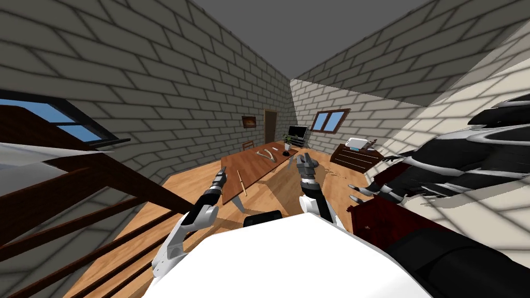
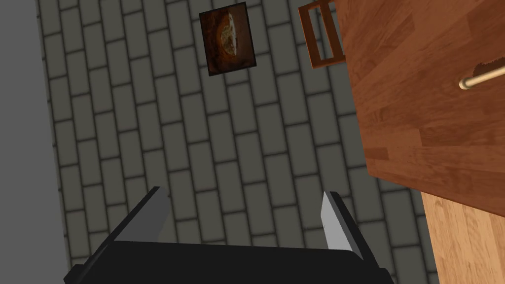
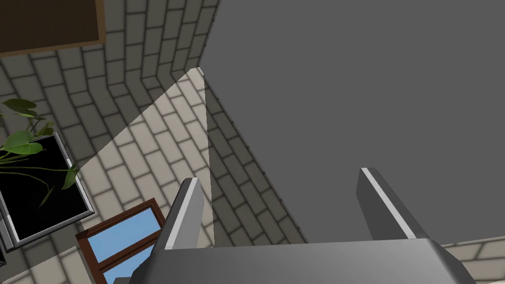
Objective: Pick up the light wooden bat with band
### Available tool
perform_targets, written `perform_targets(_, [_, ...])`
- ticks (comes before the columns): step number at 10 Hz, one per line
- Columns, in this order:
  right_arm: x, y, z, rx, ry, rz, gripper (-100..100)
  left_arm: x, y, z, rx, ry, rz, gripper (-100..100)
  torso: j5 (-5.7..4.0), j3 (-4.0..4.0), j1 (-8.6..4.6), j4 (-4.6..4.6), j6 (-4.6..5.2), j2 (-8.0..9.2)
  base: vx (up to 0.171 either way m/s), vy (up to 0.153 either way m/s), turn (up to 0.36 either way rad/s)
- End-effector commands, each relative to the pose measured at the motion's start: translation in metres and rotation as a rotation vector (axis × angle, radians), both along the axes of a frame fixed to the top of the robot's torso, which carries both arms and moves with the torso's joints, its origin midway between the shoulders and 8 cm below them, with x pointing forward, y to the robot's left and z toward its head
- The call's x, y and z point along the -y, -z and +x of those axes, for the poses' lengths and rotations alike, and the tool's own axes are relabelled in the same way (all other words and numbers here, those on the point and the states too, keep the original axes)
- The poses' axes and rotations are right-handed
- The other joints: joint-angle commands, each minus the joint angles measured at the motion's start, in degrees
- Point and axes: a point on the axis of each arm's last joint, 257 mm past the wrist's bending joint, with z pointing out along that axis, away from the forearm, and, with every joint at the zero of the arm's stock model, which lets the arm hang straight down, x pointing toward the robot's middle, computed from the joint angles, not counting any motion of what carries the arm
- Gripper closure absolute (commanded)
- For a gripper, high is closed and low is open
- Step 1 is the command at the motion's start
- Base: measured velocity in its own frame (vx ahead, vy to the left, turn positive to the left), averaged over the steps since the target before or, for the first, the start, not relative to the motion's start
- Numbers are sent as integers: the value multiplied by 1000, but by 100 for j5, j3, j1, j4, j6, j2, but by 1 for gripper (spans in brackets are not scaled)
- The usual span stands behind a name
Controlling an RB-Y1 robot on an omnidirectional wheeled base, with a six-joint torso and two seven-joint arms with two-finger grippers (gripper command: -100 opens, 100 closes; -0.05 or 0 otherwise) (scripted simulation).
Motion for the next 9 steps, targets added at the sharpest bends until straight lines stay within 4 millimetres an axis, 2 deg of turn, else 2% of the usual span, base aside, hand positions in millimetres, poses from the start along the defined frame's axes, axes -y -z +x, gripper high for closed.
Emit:
perform_targets(1, [0, 0, 0, 0, 0, 0, 0, -2, 9, 4, -43, -1, 3, -100, 0, 0, 0, 0, 0, 0, 16, 33, -121])
perform_targets(2, [0, 0, 0, 0, 0, 0, 0, -2, 14, 3, -59, -2, 2, -100, 0, 0, 0, 0, -5, 0, 5, 13, 19])
perform_targets(7, [0, 0, 0, 0, 0, 0, 0, -11, 74, 7, -257, 3, 18, -100, 0, 1, 0, 0, -5, 2, 12, 30, -192])
perform_targets(9, [0, 0, 0, 0, 0, 0, 0, -12, 81, 5, -285, 2, 17, -100, 0, 0, 1, 0, -6, 1, 6, 27, -69])
